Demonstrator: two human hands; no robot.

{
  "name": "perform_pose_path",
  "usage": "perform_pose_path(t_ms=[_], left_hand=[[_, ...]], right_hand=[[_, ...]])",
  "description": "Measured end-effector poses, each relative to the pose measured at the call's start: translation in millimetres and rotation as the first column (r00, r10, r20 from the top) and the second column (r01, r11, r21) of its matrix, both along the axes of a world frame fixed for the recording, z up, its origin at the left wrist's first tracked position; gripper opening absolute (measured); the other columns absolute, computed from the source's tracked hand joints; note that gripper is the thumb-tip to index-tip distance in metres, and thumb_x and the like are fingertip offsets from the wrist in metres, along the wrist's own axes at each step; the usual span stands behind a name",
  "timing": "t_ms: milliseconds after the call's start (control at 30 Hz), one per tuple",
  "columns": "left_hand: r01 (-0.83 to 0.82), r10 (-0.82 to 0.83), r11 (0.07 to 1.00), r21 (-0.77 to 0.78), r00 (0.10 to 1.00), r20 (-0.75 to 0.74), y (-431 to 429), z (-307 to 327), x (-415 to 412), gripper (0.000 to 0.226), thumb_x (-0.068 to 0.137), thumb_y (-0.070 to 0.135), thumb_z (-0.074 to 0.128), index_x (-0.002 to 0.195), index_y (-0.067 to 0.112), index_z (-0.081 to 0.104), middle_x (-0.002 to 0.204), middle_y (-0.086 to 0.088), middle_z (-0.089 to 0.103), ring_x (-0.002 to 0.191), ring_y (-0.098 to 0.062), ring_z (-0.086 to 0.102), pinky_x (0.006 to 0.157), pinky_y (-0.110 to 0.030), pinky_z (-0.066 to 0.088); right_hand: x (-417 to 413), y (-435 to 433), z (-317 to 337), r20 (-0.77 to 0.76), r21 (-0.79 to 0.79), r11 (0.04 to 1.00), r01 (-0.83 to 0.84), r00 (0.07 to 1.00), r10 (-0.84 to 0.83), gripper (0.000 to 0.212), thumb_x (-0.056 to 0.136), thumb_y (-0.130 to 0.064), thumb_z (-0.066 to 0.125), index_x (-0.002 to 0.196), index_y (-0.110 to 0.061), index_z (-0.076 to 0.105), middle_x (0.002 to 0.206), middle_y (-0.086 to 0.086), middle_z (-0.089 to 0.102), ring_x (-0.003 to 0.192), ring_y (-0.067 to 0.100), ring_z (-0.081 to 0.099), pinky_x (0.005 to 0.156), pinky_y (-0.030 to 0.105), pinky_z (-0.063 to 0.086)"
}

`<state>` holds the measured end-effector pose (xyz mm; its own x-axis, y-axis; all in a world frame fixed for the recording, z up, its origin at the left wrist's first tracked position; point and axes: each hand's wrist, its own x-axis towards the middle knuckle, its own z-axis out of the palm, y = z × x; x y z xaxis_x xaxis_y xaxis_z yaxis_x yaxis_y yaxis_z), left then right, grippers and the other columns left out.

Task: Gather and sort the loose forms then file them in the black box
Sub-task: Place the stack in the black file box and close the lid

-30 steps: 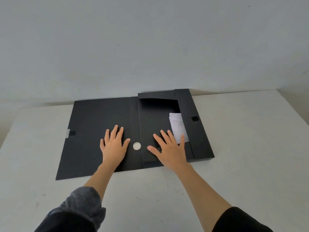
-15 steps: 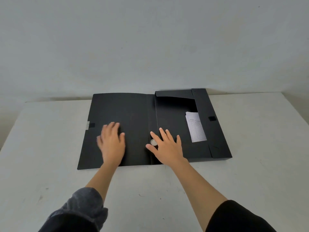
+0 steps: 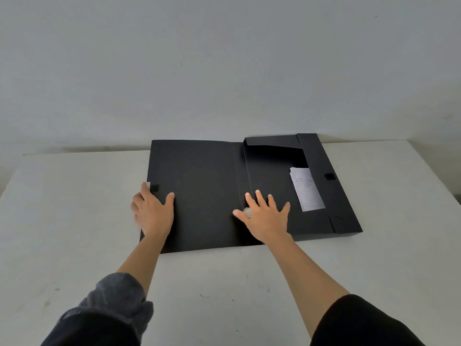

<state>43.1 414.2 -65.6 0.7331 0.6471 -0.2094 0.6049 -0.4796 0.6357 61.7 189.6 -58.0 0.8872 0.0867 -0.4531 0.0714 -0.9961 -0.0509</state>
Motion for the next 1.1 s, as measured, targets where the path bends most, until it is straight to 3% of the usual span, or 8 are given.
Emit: perform_pose_path(t_ms=[300,533,633,733,833,900,967,1100], left_hand=[[0.003,0.073,0.951,-0.309,0.969,0.234,4.7,46.6,7.4,0.048,0.082,0.017,0.070,0.128,0.017,0.055,0.121,0.001,0.058,0.100,-0.021,0.060,0.082,-0.032,0.049],[0.346,-0.103,0.712,-0.610,0.912,0.397,8.7,94.3,-2.9,0.039,0.092,0.018,0.058,0.130,0.028,0.057,0.115,0.002,0.069,0.101,-0.016,0.067,0.081,-0.031,0.054],[0.415,-0.115,0.630,-0.656,0.886,0.450,-23.1,110.9,0.3,0.041,0.096,0.026,0.050,0.135,0.040,0.048,0.112,0.015,0.068,0.099,-0.006,0.067,0.079,-0.024,0.053],[0.443,-0.091,0.577,-0.686,0.870,0.485,-63.0,123.1,8.9,0.044,0.097,0.037,0.045,0.139,0.046,0.036,0.116,0.027,0.057,0.118,-0.008,0.054,0.101,-0.036,0.043],[0.513,-0.111,0.534,-0.672,0.831,0.546,-104.7,133.2,18.6,0.046,0.095,0.041,0.046,0.138,0.051,0.032,0.137,0.018,0.049,0.130,-0.012,0.045,0.105,-0.039,0.039],[0.556,-0.138,0.524,-0.645,0.803,0.580,-134.2,138.7,24.5,0.048,0.093,0.044,0.049,0.138,0.051,0.033,0.145,0.016,0.042,0.133,-0.011,0.042,0.107,-0.041,0.038],[0.579,-0.186,0.549,-0.602,0.787,0.588,-166.1,142.3,29.3,0.051,0.091,0.047,0.050,0.138,0.053,0.031,0.150,0.015,0.035,0.136,-0.010,0.035,0.112,-0.045,0.031],[0.587,-0.262,0.649,-0.484,0.770,0.582,-234.5,137.3,34.6,0.055,0.091,0.047,0.051,0.140,0.053,0.028,0.154,0.014,0.024,0.141,-0.010,0.023,0.117,-0.040,0.022]], right_hand=[[-0.5,-25.2,0.2,-0.021,0.037,0.996,0.084,0.996,-0.083,0.071,0.091,-0.065,0.026,0.151,-0.033,0.003,0.162,-0.003,-0.004,0.149,0.029,-0.003,0.114,0.057,0.016],[-2.4,-25.7,3.1,-0.048,0.211,0.967,0.146,0.989,-0.139,0.067,0.093,-0.059,0.034,0.151,-0.031,0.014,0.162,-0.001,0.004,0.149,0.031,0.000,0.115,0.055,0.015],[-4.6,-39.9,12.8,-0.068,0.563,0.777,0.281,0.953,-0.295,0.053,0.096,-0.046,0.042,0.144,-0.025,0.036,0.157,0.001,0.028,0.146,0.026,0.020,0.116,0.048,0.020],[-7.9,-67.7,23.6,0.051,0.769,0.568,0.293,0.858,-0.512,0.041,0.096,-0.035,0.048,0.133,-0.020,0.053,0.146,0.002,0.046,0.141,0.021,0.033,0.116,0.038,0.024],[-9.1,-112.6,27.6,0.331,0.594,0.735,0.328,0.733,-0.595,0.041,0.096,-0.040,0.045,0.133,-0.024,0.053,0.150,0.004,0.040,0.146,0.026,0.022,0.118,0.052,0.009],[-13.2,-147.1,28.2,0.315,0.442,0.745,0.500,0.691,-0.650,0.047,0.096,-0.046,0.038,0.141,-0.032,0.041,0.160,0.006,0.019,0.149,0.029,0.004,0.116,0.057,0.000],[-20.3,-178.7,27.7,0.127,0.477,0.607,0.636,0.633,-0.764,0.052,0.095,-0.051,0.036,0.144,-0.035,0.034,0.161,0.008,0.012,0.148,0.033,0.003,0.117,0.057,0.004],[-34.0,-217.2,34.2,-0.159,0.756,0.287,0.589,0.590,-0.792,0.049,0.098,-0.041,0.039,0.135,-0.011,0.049,0.142,0.009,0.049,0.133,0.027,0.042,0.106,0.033,0.032]])
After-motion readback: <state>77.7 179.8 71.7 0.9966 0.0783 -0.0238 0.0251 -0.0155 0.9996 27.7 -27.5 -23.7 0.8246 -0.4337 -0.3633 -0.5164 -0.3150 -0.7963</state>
